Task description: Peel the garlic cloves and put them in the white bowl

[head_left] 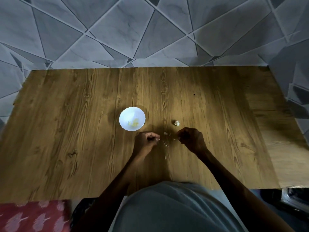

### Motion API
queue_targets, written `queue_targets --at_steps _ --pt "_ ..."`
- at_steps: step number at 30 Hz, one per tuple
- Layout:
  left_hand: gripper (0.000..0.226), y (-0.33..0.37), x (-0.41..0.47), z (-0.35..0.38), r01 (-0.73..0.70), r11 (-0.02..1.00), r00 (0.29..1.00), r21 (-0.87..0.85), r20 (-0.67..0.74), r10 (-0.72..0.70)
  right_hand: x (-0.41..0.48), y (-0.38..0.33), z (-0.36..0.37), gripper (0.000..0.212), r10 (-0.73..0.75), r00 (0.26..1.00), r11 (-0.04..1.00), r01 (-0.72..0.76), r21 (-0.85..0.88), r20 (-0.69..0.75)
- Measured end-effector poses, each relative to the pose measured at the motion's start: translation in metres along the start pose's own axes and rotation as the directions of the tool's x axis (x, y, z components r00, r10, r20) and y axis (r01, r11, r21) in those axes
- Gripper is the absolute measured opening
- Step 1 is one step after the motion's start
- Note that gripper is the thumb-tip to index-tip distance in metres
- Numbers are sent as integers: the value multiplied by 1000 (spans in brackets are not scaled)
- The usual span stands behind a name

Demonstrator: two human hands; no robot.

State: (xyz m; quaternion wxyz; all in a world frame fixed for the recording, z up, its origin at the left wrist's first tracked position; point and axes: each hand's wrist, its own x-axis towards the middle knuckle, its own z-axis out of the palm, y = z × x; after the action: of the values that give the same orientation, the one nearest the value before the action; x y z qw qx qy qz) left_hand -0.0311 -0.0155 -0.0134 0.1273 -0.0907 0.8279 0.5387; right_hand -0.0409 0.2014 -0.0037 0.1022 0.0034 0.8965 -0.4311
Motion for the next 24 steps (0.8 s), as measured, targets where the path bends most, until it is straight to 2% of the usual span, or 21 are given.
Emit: queue_targets --at_steps 3,6,8,10,13,18,20,21,24 --pt "11 -10 3 -1 -81 980 995 180 -45 90 5 9 5 14 -76 997 987 79 -139 26" --pt "12 -16 5 1 -66 964 994 257 -71 87 10 7 18 19 -120 991 953 130 -273 55" --pt "14 -17 6 4 -46 960 994 277 -83 72 13 1 30 23 -241 969 901 246 -358 58" --pt "18 -17 5 6 -40 955 992 293 -102 73 16 -4 41 33 -327 937 837 349 -422 126" --pt "18 -19 4 5 -44 962 985 269 -148 86 16 -7 52 37 -376 897 731 441 -520 232" --pt "20 -26 0 -2 -50 976 975 211 -202 94 -15 -1 50 27 -463 843 689 536 -488 273" --pt "21 -29 -2 -3 -44 979 972 201 -217 89 -23 2 44 32 -431 853 706 522 -479 295" --pt "20 -30 -4 -4 -39 981 974 191 -213 81 -24 3 41 36 -385 885 745 465 -478 262" --pt "20 -34 -9 -4 -34 991 978 129 -200 60 -19 10 34 49 -244 969 827 221 -517 24"
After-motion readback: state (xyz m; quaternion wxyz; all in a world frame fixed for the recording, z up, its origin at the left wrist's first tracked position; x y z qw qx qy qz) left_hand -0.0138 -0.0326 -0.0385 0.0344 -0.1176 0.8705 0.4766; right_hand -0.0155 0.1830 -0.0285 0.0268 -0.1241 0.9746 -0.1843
